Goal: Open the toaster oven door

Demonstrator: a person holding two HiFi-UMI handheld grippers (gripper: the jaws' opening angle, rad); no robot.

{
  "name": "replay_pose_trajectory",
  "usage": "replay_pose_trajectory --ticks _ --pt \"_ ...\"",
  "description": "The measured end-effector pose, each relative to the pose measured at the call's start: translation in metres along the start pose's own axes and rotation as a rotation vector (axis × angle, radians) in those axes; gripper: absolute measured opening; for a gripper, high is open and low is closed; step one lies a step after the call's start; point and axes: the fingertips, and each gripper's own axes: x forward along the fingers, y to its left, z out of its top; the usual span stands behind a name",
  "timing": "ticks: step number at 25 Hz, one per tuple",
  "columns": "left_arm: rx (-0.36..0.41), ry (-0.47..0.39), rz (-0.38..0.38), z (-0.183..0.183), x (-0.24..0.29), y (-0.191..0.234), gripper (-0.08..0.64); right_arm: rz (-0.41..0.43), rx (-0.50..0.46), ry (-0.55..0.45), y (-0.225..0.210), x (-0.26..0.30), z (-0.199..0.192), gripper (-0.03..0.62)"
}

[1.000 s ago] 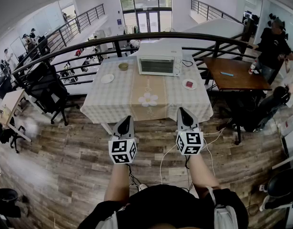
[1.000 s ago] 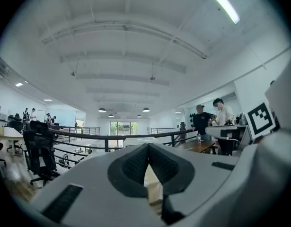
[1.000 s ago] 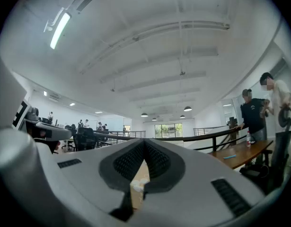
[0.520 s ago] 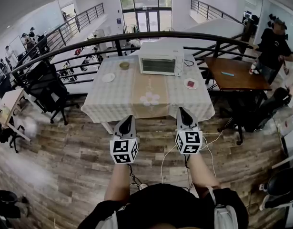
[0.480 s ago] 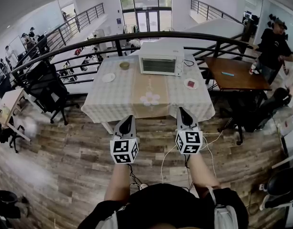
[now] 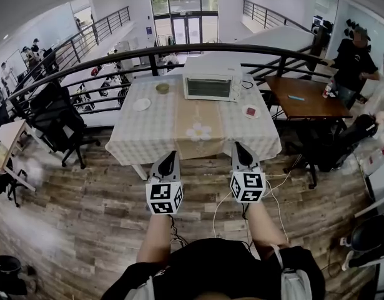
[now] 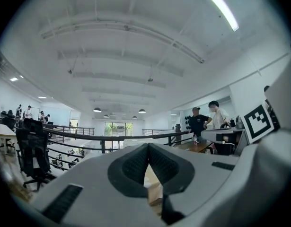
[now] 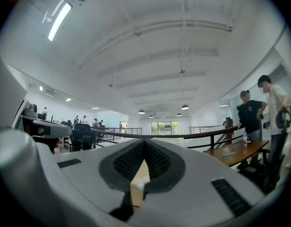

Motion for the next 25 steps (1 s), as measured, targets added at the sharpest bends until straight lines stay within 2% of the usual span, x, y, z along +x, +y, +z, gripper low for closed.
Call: replay_pose_trajectory --ticks 6,13,19,25 --pt "0.007 0.001 -0.043 -0.006 0.005 0.019 0.012 -0.039 -0.01 0.009 0.021 -0.003 -0.011 0.002" --pt "0.012 -0.021 -0.08 0.004 0.01 0.025 0.011 -0.071 0.005 0.0 0.021 0.004 -0.008 0.002" --pt "0.02 -0.029 -0.073 0.004 0.041 0.037 0.012 -0.065 0.027 -0.002 0.011 0.041 -0.02 0.002" --pt "0.016 -0.01 -0.058 -0.007 0.104 0.054 0.011 -0.049 0.046 0.001 -0.013 0.106 -0.031 0.002"
